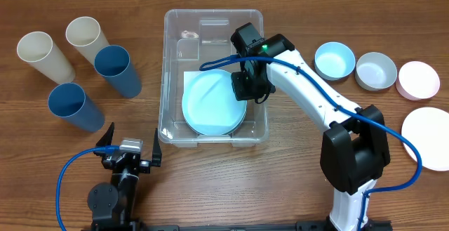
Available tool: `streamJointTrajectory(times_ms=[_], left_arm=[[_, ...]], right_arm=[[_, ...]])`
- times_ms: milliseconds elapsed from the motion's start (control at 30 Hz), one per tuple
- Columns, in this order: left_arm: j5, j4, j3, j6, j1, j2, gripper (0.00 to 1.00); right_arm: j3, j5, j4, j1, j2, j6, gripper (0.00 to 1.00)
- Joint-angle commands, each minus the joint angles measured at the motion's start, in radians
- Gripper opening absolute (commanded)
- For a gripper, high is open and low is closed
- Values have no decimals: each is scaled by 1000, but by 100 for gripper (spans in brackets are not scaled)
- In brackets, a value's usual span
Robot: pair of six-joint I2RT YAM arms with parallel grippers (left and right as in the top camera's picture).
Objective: Pack container
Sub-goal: 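Release the plate and move the right gripper to the pink plate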
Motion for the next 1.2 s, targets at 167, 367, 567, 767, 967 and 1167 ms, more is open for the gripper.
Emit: streamJointTrajectory(times_ms=[167, 367, 567, 767, 967, 1167], left_arm=[[-2, 1, -5, -10, 7, -9, 100], [-2, 1, -5, -10, 7, -9, 100], [-2, 1, -5, -10, 7, -9, 100], [-2, 1, -5, -10, 7, -9, 100], [-2, 1, -5, -10, 7, -9, 100], [-2, 1, -5, -10, 7, -9, 100]], right_arm=[[-3, 13, -1, 6, 3, -6, 51], [100, 4, -109, 6, 0, -22, 50], [464, -33, -342, 1, -9, -16, 50], [794, 31, -528, -115, -20, 78, 57], [788, -10, -528, -448, -78, 206, 67], [647, 9, -528, -793, -78, 266, 68]])
